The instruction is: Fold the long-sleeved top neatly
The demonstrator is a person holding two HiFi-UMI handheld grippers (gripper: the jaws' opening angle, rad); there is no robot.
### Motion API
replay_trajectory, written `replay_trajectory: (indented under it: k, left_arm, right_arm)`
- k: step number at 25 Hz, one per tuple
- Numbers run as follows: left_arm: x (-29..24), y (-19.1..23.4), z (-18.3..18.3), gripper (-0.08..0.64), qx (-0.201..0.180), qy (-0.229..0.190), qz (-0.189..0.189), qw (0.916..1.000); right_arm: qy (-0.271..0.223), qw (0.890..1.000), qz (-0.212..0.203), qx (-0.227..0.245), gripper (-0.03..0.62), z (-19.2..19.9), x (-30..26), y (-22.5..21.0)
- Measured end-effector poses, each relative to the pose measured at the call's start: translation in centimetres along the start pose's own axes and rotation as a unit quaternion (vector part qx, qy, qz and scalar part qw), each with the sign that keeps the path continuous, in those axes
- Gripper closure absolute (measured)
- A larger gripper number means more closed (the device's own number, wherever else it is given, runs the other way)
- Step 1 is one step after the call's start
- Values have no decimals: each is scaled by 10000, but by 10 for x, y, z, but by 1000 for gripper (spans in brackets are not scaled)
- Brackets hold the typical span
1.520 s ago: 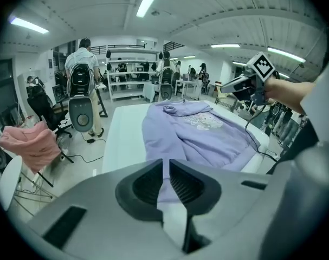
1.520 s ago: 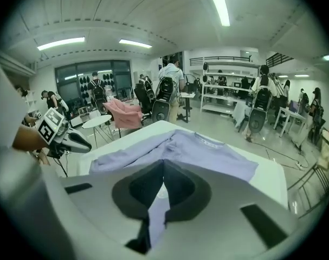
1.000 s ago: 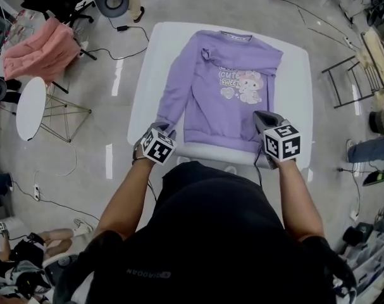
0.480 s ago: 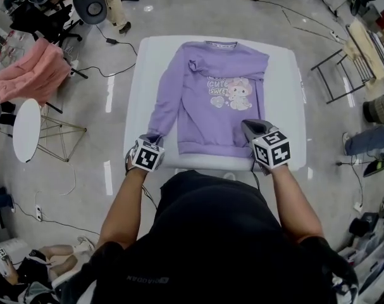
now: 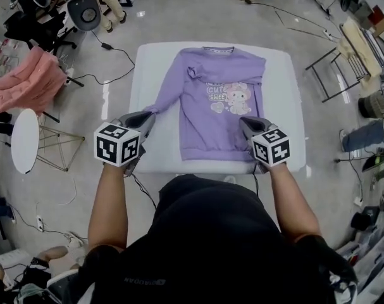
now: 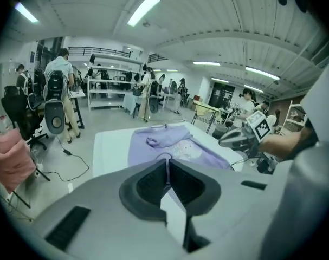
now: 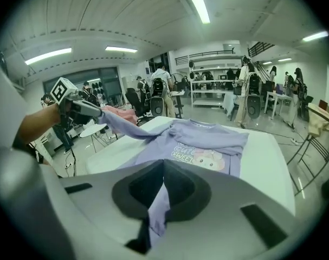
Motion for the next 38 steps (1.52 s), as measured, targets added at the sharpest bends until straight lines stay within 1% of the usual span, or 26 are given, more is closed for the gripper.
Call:
replay_trajectory:
  k: [2,5,7,10,11,13,16,18,21,25,29,34,38]
  left_arm:
    - [3,18,-25,540,31,-194,-82,9998]
    - [10,53,-54,540,108,-429,-304,9986]
    - [16,77,-67,540,174,-560,-457,9972]
    - [22,112,-80,540,233,-626,-772,9948]
    - [23,118,-86,541,209,-643,-844,9941]
    - [26,119,-100,540,110,-728,-862,9936]
    - [31,103,-126,541,-65,-893,-802,9927]
    - [33,93,-144,540,-159,-983,-842,9915]
    - [30,69,-168,540,-284,-1002,-841,9910]
    - [11,19,-198,540,-585,-834,-809,9915]
    - [-17,-31,-225,540,-716,-636,-731,9927]
    - [-55,-93,-258,540,-897,-447,-566,9934]
    - [-98,-135,-269,540,-1074,-90,-524,9928]
  right_arm:
    - [-67,9999,97,-40,588,-3,2,1]
    - [-170,9994,265,-117,588,-6,5,1]
    - [-229,9989,374,-178,588,-7,6,2]
    - [-306,9980,503,-243,588,-8,7,5]
    - [-323,9977,531,-253,588,-8,7,5]
    - [-339,9975,560,-275,588,-8,8,4]
    - [-327,9975,550,-284,586,-5,10,-4]
    - [-354,9977,518,-261,588,-8,11,-12]
    - [-380,9984,381,-152,588,-13,13,-21]
    - [-359,9991,193,102,588,-19,26,-37]
    - [-422,9988,57,240,588,-21,46,-57]
    - [-503,9984,-47,236,588,-11,67,-88]
    - [-552,9982,-121,183,588,0,81,-108]
Point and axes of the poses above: the fingertips, and each gripper's own axes: x backward along the fingers, y to its left, z out of its underside, the point moved 3 cm from there along x, backward along the fingers, and after that the axes turned 9 degrees about -z, right-handed, at the moved point
